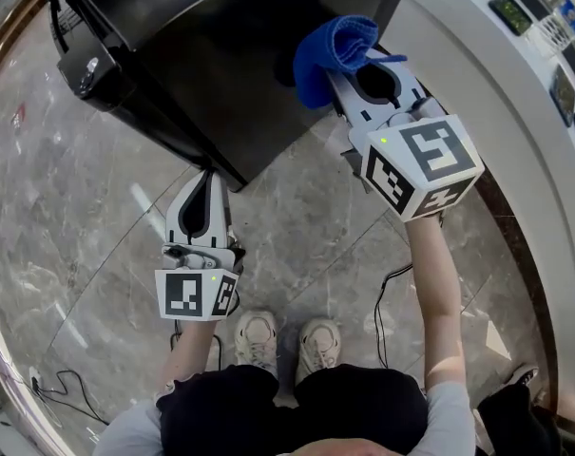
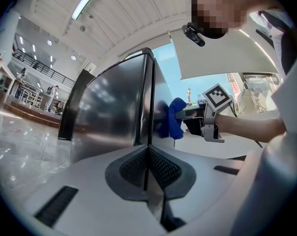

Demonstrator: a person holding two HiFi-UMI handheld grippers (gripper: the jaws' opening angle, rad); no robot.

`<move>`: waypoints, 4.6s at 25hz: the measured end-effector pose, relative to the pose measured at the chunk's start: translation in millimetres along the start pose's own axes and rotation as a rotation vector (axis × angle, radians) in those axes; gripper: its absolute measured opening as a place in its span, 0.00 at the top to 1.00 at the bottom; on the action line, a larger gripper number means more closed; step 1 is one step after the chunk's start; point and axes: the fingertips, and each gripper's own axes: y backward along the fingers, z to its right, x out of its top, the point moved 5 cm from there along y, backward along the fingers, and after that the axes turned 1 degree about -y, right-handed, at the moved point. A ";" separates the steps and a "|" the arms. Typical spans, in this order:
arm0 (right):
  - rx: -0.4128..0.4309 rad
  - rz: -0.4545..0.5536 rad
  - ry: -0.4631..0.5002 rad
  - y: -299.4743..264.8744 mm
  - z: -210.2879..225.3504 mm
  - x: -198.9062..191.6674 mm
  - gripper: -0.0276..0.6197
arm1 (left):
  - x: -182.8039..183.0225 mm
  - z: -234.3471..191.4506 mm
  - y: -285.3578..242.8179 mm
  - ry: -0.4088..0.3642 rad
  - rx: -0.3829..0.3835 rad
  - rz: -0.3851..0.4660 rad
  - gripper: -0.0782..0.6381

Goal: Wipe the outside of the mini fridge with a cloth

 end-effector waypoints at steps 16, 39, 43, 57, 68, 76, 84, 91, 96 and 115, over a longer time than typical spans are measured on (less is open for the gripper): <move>-0.383 -0.027 0.029 -13.9 133.2 -3.3 0.85 | -5.1 8.1 -4.4 0.001 -0.016 -0.017 0.88; -0.573 -0.091 -0.046 0.5 172.8 -25.0 0.85 | -8.5 -6.4 12.2 -0.010 0.039 -0.046 0.88; -0.491 -0.037 -0.099 26.0 133.2 -28.5 0.85 | -3.2 -9.0 15.8 -0.022 0.046 -0.033 0.88; 0.269 -0.017 -0.172 25.4 -76.3 -4.1 0.85 | 0.8 -29.6 27.4 -0.033 0.121 -0.016 0.88; 0.585 -0.125 -0.064 33.1 -167.0 -23.4 0.85 | 1.2 -28.4 29.0 -0.032 0.118 -0.012 0.88; 0.543 -0.168 0.022 12.4 -176.7 -35.2 0.85 | -0.1 -28.1 27.1 -0.023 0.109 -0.012 0.88; 0.443 -0.175 0.055 -1.6 -160.1 -44.1 0.85 | -4.1 -26.7 22.3 -0.013 0.092 -0.018 0.88; 0.299 -0.148 -0.024 -1.1 -115.7 -44.6 0.85 | -6.4 -24.8 20.7 -0.007 0.081 -0.024 0.88; 0.132 -0.121 -0.063 -0.8 -62.2 -45.5 0.85 | -5.9 -17.6 18.4 -0.006 0.054 -0.018 0.88; -0.332 -0.166 -0.032 -14.9 107.6 -69.2 0.85 | -22.4 -6.0 8.5 -0.003 0.017 -0.081 0.88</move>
